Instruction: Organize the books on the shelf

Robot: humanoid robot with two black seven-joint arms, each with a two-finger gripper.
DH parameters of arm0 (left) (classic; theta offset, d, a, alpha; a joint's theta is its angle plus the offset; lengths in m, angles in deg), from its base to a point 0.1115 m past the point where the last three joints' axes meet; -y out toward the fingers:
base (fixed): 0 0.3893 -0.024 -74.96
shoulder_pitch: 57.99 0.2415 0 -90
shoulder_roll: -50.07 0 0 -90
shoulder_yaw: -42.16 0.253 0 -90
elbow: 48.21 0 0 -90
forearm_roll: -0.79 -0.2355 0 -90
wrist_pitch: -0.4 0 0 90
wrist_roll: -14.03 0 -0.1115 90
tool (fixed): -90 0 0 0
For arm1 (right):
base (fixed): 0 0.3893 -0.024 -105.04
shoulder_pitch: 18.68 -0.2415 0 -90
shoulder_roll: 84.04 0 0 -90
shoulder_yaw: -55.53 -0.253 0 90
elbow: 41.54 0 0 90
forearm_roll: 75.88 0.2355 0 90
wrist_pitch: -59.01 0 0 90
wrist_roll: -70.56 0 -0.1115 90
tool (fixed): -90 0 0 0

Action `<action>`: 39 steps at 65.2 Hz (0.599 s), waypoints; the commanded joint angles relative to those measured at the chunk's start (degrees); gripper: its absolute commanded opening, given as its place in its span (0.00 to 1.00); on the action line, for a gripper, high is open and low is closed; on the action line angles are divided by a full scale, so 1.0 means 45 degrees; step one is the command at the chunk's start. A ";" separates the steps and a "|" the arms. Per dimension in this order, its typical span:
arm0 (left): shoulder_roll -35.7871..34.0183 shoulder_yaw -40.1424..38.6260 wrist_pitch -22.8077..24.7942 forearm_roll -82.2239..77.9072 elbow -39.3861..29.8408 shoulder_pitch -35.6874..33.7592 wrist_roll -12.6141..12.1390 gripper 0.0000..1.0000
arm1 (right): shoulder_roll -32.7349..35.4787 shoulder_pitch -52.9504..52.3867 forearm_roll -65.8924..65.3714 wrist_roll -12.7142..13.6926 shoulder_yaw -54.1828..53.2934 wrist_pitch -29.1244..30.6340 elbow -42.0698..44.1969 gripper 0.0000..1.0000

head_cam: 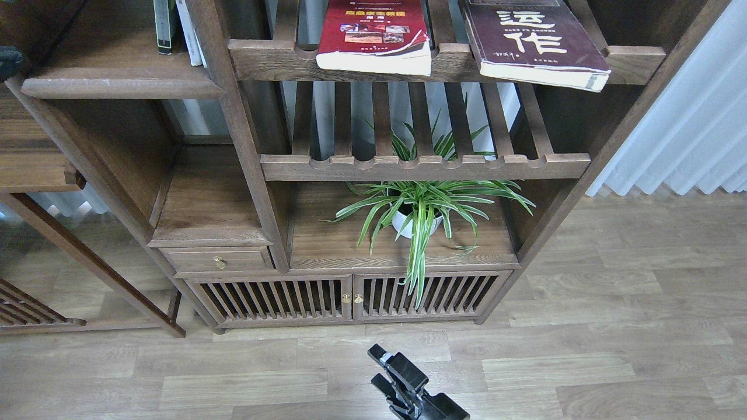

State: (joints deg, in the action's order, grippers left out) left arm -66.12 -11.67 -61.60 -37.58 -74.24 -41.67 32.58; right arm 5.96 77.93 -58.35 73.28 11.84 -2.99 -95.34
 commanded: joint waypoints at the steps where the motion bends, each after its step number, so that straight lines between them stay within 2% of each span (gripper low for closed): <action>1: 0.0194 -0.0011 0.0000 0.0010 0.0451 -0.0014 0.0429 0.03 | 0.0001 -0.0003 0.0031 -0.0215 -0.0019 0.0000 0.0002 0.98; 7: 0.0623 -0.0011 0.0000 0.0049 0.0744 0.0006 0.1014 0.04 | 0.0001 0.0017 0.0051 -0.0312 -0.0019 0.0000 0.0002 0.98; 16: 0.1112 -0.0011 0.0000 0.0088 0.0998 0.0026 0.1366 0.05 | 0.0001 0.0017 0.0070 -0.0410 -0.0019 0.0000 -0.0017 0.98; 17: 0.1402 0.0008 0.0000 0.0088 0.1288 0.0064 0.1637 0.05 | 0.0001 0.0017 0.0109 -0.0449 -0.0019 0.0000 -0.0017 0.98; 24: 0.1951 -0.0011 0.0000 0.0088 0.1877 0.0084 0.2100 0.04 | 0.0001 0.0017 0.0109 -0.0508 -0.0019 0.0000 -0.0037 0.98; 39: 0.2460 -0.0206 0.0000 0.0888 0.2424 0.0475 0.2100 0.03 | 0.0001 0.0017 0.0129 -0.0508 -0.0019 0.0000 -0.0037 0.98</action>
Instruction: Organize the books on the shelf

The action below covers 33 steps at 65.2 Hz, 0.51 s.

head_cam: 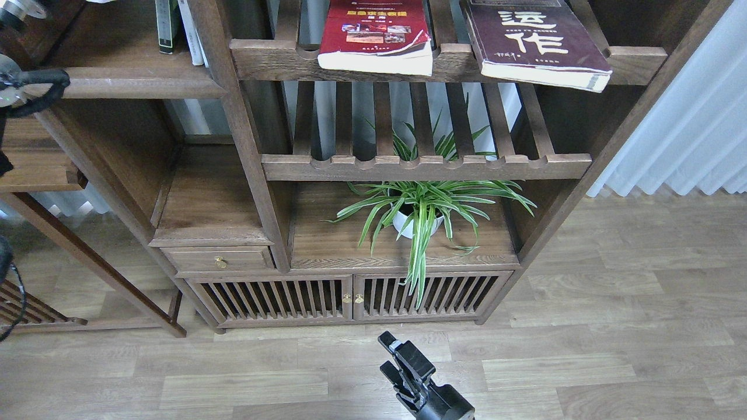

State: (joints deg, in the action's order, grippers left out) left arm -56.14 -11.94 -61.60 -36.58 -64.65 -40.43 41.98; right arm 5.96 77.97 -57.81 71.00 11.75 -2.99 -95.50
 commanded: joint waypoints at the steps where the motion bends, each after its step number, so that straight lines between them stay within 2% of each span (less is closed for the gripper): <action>1: 0.0244 -0.0145 0.0001 0.0764 0.0293 0.0199 0.0012 0.03 | 0.0000 0.0008 0.0008 -0.0001 0.0001 0.0000 -0.0001 0.98; 16: 0.0283 -0.0145 -0.0342 0.1273 0.0507 0.0179 0.0012 0.03 | 0.0000 0.0027 0.0028 -0.0020 0.0021 0.0000 -0.0001 0.98; 24: 0.0303 -0.0047 -0.0343 0.1292 0.0546 0.0179 0.0012 0.08 | 0.0000 0.0047 0.0028 -0.0020 0.0021 0.0000 -0.0001 0.98; 27: 0.0303 -0.0008 -0.0343 0.1292 0.0546 0.0199 0.0012 0.19 | 0.0000 0.0066 0.0028 -0.0020 0.0021 0.0000 -0.0001 0.98; 28: 0.0303 0.0031 -0.0362 0.1292 0.0527 0.0218 0.0012 0.38 | 0.0000 0.0105 0.0028 -0.0020 0.0001 0.0000 -0.0001 0.98; 31: 0.0342 0.0051 -0.0401 0.1312 0.0508 0.0218 0.0012 0.48 | 0.0000 0.0105 0.0028 -0.0020 0.0001 0.0000 -0.0001 0.98; 33: 0.0361 0.0051 -0.0401 0.1312 0.0507 0.0238 0.0012 0.50 | 0.0000 0.0125 0.0028 -0.0020 0.0001 0.0000 -0.0001 0.98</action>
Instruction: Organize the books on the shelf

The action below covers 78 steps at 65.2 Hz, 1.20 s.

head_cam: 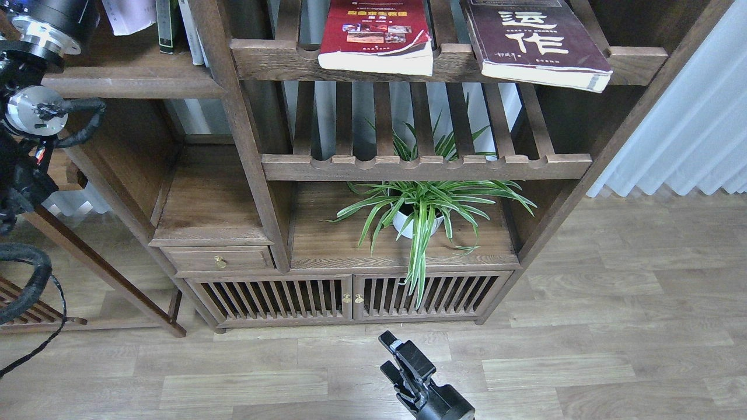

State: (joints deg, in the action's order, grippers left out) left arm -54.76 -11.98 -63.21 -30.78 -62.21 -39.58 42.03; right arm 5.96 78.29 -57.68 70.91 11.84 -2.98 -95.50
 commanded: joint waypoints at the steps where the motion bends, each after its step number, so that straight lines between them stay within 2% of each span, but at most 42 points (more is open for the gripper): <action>1: 0.0073 0.0058 -0.0063 0.0042 -0.0111 0.0069 0.0000 0.54 | 0.0000 0.0053 0.0000 0.0000 -0.0018 0.0000 0.0019 0.98; 5: 0.0132 0.0058 -0.0044 0.0042 -0.0170 0.0108 0.0000 0.68 | 0.0000 0.0073 0.0020 0.0000 -0.0018 0.0000 0.0019 0.98; 10: 0.0035 0.0038 -0.0025 0.0081 -0.0306 0.0186 0.0000 0.96 | 0.0000 0.0073 0.0175 -0.0077 -0.0018 0.0000 0.0019 0.98; 12: -0.0005 0.0038 0.0014 0.0120 -0.0365 0.0205 0.0000 0.99 | 0.0000 0.0053 0.0195 -0.0097 -0.0018 0.0000 0.0019 0.98; 18: -0.0161 -0.0099 0.0151 0.0490 -0.0834 0.0576 0.0000 1.00 | 0.0000 0.0053 0.0254 -0.0254 -0.0018 0.0000 0.0019 0.98; 30: -0.1352 -0.0099 0.0093 0.1233 -0.2942 0.1513 0.0000 1.00 | 0.0000 -0.0083 0.0293 -0.0429 -0.0056 0.0000 0.0077 0.98; 36: -0.1821 -0.0177 0.0132 0.1311 -0.3978 0.2158 0.0000 1.00 | 0.0000 -0.0337 0.0410 -0.0975 -0.0310 0.0000 0.0097 0.98; 43: -0.2719 -0.0372 0.0151 0.1741 -0.5326 0.3232 0.0000 1.00 | 0.0000 -0.0962 0.0449 -0.1932 -0.0681 0.0000 0.0136 0.98; 44: -0.3068 -0.0411 0.0209 0.2108 -0.6197 0.3852 0.0000 1.00 | 0.0000 -0.1252 0.0527 -0.2513 -0.0836 0.0000 0.0136 0.98; 50: -0.3539 -0.0470 0.0358 0.2521 -0.7705 0.4734 0.0000 1.00 | 0.0000 -0.1470 0.0605 -0.3007 -0.0916 0.0000 0.0039 0.98; 64: -0.5082 -0.0879 0.0358 0.2620 -1.0656 0.6961 0.0000 1.00 | 0.0000 -0.1763 0.0625 -0.3027 -0.1033 0.0000 -0.0254 0.98; 73: -0.5356 -0.1621 0.0358 0.2640 -1.1497 0.8776 0.0000 1.00 | 0.0000 -0.2270 0.0625 -0.3027 -0.1442 0.0000 -0.0762 0.96; 78: -0.5298 -0.1895 0.0358 0.2659 -1.1421 0.9833 0.0000 1.00 | 0.0000 -0.2758 0.0625 -0.3027 -0.1970 0.0000 -0.0919 0.94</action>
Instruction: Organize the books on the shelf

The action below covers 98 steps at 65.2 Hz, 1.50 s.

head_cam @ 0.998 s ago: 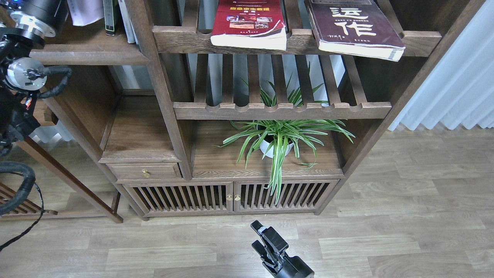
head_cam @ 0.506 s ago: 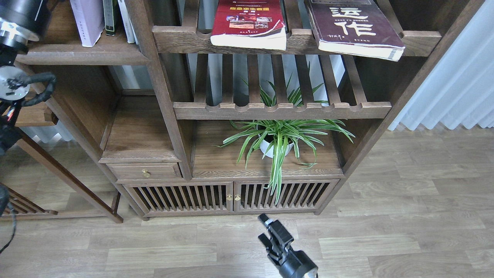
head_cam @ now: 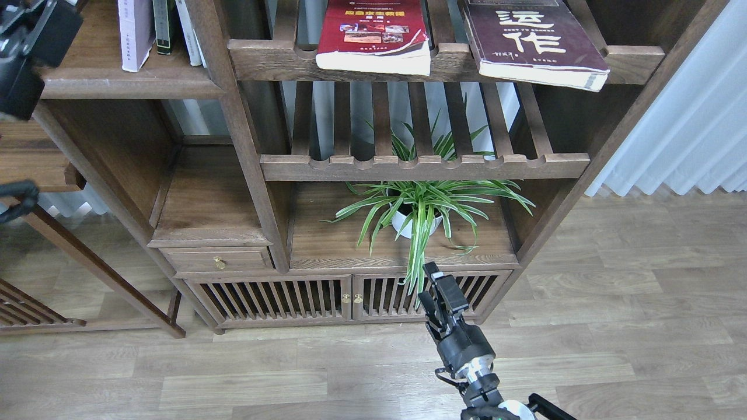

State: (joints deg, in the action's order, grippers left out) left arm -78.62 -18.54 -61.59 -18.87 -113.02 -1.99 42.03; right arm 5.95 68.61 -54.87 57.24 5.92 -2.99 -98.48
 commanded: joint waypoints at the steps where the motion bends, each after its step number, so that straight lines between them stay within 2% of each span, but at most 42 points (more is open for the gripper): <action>1: 0.0004 -0.0475 -0.0002 0.0013 -0.0110 0.1694 0.0000 1.00 | 0.0002 -0.0725 0.0000 -0.0009 -0.0790 0.0000 -0.0295 0.94; 17: 0.0219 -0.1295 -0.0002 0.0599 0.0027 0.3493 0.0000 1.00 | 0.0002 -0.2445 0.0000 0.0010 -0.2705 0.0000 -0.1037 0.94; 24: 0.0473 -0.1959 -0.0002 0.0599 0.0124 0.3883 0.0000 1.00 | 0.0839 -0.2562 0.0098 0.0010 -0.2920 0.0000 -0.1876 0.94; 43: 0.0493 -0.2155 -0.0002 0.0599 0.0203 0.4040 0.0000 1.00 | 0.1915 -0.2816 0.0449 0.0010 -0.3585 0.0000 -0.2424 0.94; 88: 0.0493 -0.2194 -0.0002 0.0599 0.0203 0.4020 0.0000 1.00 | 0.2131 -0.4262 0.0996 -0.0009 -0.4170 0.0000 -0.2093 0.91; 94: 0.0493 -0.2311 -0.0002 0.0599 0.0203 0.4020 0.0000 1.00 | 0.2033 -0.4262 0.1152 -0.0009 -0.4424 0.0000 -0.2092 0.83; 98: 0.0493 -0.2350 -0.0002 0.0599 0.0203 0.4020 0.0000 1.00 | 0.1974 -0.4281 0.1425 -0.0009 -0.4542 0.0000 -0.2092 0.73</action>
State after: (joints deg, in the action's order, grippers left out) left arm -76.40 -28.80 -61.60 -16.18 -112.11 16.10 42.03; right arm 15.31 49.48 -49.99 57.21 -13.52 -2.99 -107.96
